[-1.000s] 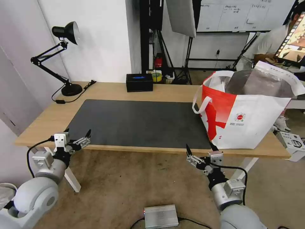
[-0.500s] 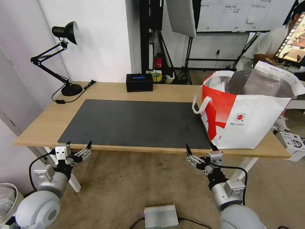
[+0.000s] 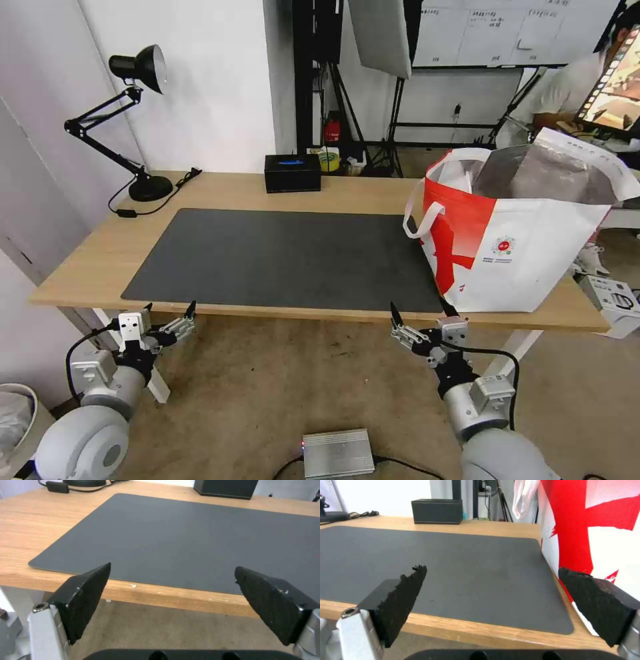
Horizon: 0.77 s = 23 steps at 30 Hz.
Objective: Pick up the trash from the table and place it into the takeout bag.
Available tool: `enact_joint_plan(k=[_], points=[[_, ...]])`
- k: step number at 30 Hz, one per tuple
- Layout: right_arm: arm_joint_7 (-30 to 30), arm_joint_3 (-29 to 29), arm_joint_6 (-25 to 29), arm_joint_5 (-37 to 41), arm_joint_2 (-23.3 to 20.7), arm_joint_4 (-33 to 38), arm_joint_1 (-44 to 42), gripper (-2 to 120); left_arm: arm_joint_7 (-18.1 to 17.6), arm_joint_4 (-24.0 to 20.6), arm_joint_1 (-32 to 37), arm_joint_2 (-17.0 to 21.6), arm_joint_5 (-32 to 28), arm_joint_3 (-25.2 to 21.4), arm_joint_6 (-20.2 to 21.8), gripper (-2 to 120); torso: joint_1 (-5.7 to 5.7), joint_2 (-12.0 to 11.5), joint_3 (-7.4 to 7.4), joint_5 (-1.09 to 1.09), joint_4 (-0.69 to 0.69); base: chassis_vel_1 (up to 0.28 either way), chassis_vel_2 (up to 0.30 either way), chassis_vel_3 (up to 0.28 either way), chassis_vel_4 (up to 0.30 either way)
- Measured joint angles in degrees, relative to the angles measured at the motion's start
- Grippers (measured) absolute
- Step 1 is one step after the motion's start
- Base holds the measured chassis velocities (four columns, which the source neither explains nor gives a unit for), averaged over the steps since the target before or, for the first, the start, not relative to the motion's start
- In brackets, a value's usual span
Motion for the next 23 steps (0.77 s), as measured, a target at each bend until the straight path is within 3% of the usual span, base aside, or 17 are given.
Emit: enact_joint_plan(k=[23], points=[[0.0,0.0,0.0,0.0,0.0,0.0,0.0,100,0.0,0.0,-0.1,0.1,0.0,0.1,0.1,100,0.0,0.0,0.0,0.0,0.0,0.0,0.0,0.0,0.0]])
